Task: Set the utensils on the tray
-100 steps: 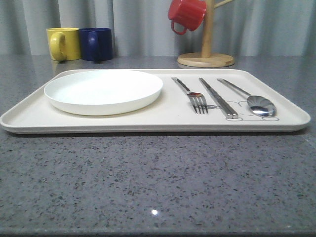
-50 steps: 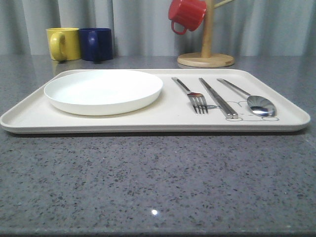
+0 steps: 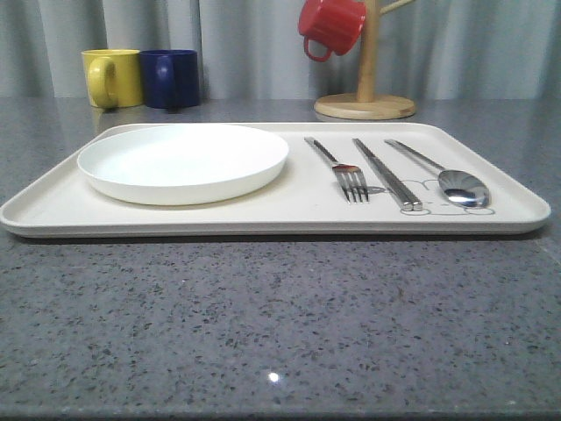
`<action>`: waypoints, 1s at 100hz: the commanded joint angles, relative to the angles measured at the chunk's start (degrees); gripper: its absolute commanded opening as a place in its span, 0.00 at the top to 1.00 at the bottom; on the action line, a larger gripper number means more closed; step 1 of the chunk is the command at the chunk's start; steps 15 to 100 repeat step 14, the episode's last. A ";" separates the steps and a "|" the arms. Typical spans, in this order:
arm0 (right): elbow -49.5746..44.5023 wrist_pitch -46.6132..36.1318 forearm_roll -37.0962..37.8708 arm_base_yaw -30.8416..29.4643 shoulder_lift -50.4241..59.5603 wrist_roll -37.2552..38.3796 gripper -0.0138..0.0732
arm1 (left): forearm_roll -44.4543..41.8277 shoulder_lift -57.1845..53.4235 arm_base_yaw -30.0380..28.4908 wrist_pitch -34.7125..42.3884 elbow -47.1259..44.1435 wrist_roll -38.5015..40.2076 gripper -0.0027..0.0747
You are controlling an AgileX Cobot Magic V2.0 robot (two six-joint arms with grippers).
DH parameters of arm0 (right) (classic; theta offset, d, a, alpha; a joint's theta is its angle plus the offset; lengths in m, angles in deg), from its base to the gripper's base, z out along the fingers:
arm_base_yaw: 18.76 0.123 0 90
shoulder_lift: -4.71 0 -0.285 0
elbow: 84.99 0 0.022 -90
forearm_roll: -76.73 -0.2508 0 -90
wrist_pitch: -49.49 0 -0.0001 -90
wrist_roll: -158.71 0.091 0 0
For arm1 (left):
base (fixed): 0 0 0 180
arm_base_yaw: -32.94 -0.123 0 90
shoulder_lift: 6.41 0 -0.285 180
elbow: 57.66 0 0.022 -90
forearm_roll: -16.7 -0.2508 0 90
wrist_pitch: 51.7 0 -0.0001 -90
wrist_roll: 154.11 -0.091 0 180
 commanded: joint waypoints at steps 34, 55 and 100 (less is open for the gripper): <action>-0.17 -4.87 -0.35 -0.27 1.05 -0.42 0.92 | 0.00 -1.91 -0.14 5.16 -1.63 0.53 0.99; -0.17 -4.87 -0.35 -0.27 1.05 -0.42 0.92 | 0.00 -1.91 -0.14 5.16 -1.63 0.53 0.99; -0.17 -4.87 -0.35 -0.27 1.05 -0.42 0.92 | 0.00 -1.91 -0.14 5.16 -1.63 0.53 0.99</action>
